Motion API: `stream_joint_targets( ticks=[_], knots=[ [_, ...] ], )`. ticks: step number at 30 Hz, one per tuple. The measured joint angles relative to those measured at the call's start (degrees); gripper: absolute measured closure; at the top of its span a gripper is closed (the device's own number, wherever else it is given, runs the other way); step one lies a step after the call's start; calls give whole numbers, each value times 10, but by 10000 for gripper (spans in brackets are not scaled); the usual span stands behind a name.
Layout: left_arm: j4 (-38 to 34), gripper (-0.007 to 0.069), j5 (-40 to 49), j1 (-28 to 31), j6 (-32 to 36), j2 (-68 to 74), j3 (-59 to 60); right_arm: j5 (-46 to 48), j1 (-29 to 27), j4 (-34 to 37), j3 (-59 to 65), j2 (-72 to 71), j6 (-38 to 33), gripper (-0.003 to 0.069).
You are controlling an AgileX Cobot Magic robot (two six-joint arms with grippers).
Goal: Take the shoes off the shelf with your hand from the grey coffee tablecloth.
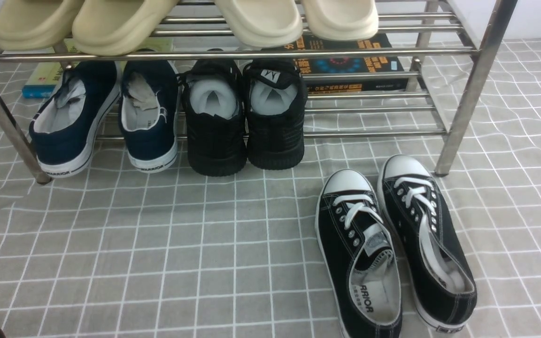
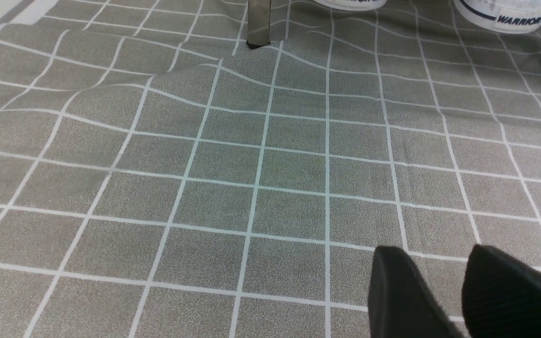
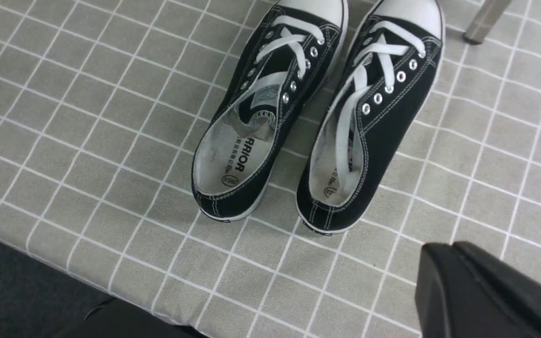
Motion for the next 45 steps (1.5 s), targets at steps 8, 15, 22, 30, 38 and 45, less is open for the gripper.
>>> stream_joint_targets(
  ticks=[8,15,22,30,38,45],
  knots=[
    [0,384,0,0,0,0,0,-215,0,-3,212,-179,1,671],
    [0,384,0,0,0,0,0,-428,0,-3,361,-232,0,666],
    [0,384,0,0,0,0,0,-452,0,-3,415,-235,0,659],
    [0,384,0,0,0,0,0,-451,0,-3,435,-235,0,655],
    [0,384,0,0,0,0,0,-453,0,-3,437,-235,0,648],
    [0,384,0,0,0,0,0,-539,-61,13,511,-275,-60,638]
  ],
)
